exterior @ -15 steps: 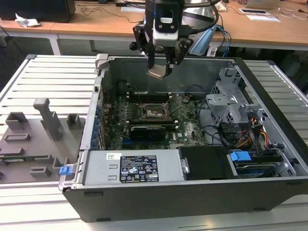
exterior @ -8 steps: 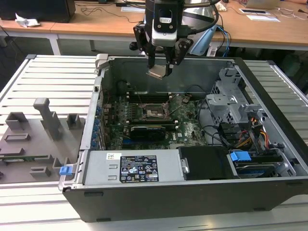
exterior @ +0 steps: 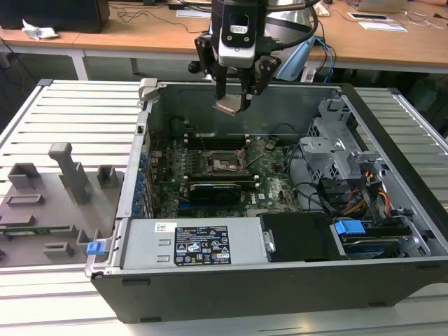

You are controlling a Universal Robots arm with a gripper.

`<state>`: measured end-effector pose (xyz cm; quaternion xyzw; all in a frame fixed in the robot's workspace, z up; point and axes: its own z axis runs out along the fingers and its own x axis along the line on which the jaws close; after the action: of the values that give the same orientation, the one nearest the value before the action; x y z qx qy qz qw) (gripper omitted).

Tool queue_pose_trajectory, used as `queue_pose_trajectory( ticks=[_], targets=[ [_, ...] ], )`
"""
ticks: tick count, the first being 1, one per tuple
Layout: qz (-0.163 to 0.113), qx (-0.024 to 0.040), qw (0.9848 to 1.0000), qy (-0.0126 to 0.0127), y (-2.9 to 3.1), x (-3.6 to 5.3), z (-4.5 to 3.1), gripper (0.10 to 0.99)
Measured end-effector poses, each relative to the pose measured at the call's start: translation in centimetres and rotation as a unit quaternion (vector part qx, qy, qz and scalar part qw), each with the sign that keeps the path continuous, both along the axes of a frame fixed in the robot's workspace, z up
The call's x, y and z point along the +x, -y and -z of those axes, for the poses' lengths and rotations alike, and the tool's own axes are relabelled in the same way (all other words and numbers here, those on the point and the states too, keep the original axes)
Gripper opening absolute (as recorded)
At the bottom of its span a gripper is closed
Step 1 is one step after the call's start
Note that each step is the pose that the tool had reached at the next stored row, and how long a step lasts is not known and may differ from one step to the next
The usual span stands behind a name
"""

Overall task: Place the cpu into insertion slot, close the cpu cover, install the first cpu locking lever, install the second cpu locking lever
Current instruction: 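Place the cpu into insertion slot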

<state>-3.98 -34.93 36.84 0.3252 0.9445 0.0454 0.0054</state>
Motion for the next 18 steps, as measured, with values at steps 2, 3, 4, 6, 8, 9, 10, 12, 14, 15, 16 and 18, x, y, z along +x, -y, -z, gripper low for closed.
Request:
queue_pose_trajectory(
  ticks=[2, 3, 4, 6, 8, 9, 10, 12, 14, 15, 16, 18],
  targets=[
    [0.005, 0.0000, 1.0000, 0.0000, 0.00, 0.00, 0.00, 0.525],
    [0.007, 0.0000, 1.0000, 0.0000, 0.00, 0.00, 0.00, 0.525],
    [0.009, 0.0000, 1.0000, 0.0000, 0.00, 0.00, 0.00, 0.525],
    [0.014, 0.0000, 0.9999, 0.0000, 0.00, 0.00, 0.01, 0.525],
    [0.019, 0.0000, 0.9998, 0.0000, 0.00, 0.00, 0.01, 0.525],
    [0.021, 0.0000, 0.9998, 0.0000, 0.00, 0.00, 0.01, 0.525],
    [0.024, 0.0000, 0.9997, 0.0000, 0.00, 0.00, 0.01, 0.525],
    [0.029, 0.0000, 0.9996, 0.0000, 0.00, 0.00, 0.02, 0.525],
    [0.036, 0.0000, 0.9993, 0.0000, 0.00, 0.00, 0.02, 0.525],
    [0.039, 0.0000, 0.9992, 0.0000, 0.00, 0.00, 0.03, 0.525],
    [0.043, 0.0000, 0.9991, 0.0000, 0.00, 0.00, 0.03, 0.525],
    [0.050, 0.0000, 0.9988, 0.0000, 0.00, 0.00, 0.03, 0.525]
  ],
)
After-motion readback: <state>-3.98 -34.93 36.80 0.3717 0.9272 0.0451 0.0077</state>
